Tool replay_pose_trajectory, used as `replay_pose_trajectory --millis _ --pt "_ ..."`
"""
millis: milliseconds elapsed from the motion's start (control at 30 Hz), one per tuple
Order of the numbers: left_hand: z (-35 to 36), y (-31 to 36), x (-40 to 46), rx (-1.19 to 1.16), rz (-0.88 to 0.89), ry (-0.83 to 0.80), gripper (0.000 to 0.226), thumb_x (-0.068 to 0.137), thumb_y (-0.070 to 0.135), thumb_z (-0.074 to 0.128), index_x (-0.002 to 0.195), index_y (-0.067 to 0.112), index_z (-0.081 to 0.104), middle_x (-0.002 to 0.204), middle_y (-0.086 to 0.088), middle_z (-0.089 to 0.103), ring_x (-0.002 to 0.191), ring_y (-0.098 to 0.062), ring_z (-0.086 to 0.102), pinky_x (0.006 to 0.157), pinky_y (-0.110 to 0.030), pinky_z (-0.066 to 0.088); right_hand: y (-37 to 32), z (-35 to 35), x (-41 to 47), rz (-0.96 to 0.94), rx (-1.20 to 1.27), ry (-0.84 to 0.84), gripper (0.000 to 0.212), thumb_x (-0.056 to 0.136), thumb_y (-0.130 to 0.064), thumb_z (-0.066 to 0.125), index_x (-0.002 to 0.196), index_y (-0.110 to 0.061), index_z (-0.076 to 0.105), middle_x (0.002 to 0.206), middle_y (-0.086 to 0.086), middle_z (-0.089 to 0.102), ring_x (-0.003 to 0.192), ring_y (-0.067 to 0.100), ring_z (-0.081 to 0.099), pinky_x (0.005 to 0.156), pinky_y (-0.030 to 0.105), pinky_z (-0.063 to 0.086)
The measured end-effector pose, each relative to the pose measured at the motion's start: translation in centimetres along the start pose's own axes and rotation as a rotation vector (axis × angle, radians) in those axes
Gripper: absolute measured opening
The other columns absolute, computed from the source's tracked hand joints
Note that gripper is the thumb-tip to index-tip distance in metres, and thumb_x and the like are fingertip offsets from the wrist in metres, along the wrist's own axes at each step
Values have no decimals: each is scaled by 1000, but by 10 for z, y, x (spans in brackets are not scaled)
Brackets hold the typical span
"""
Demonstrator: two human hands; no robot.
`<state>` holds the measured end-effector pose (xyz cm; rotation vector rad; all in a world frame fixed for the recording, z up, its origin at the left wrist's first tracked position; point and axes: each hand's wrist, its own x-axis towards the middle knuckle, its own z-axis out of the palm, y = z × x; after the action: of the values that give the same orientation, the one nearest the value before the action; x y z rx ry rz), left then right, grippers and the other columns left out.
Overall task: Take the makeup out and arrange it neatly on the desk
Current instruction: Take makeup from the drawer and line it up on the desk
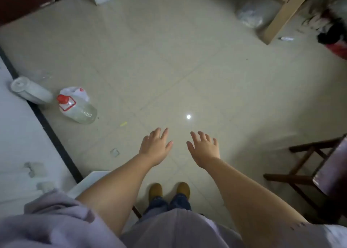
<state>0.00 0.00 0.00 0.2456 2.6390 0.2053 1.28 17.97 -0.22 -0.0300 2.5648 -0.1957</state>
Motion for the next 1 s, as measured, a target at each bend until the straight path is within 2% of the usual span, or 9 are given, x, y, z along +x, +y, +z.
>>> replay_pose_trajectory --millis 267,467,833,1000 --pt "-14 10 43 -48 -89 -10 56 99 45 23 148 16 18 149 -12 28 132 -28 34 100 -39 37 15 -24 46 -6 -15 -68 52 99 -48 16 144 -23 26 149 4 32 135 25 32 111 45 24" --pt "-51 -8 112 -94 -109 -19 55 100 43 24 147 15 19 144 -11 34 128 -28 38 97 -40 39 3 -66 123 -11 -19 -135 53 99 -48 14 142 -22 30 145 6 37 130 26 37 105 43 31" --pt "-181 -79 302 -36 -14 -13 51 99 46 24 141 17 27 135 -11 42 122 -29 43 94 -40 42 -33 -201 297 56 60 -64 52 99 -49 16 142 -24 31 144 5 38 130 24 37 105 42 30" --pt "-234 -90 379 -22 13 0 50 99 46 25 140 17 28 134 -11 43 122 -29 43 93 -41 41 -34 -262 369 72 33 -22 52 99 -49 18 142 -22 31 144 6 38 130 26 37 103 42 31"
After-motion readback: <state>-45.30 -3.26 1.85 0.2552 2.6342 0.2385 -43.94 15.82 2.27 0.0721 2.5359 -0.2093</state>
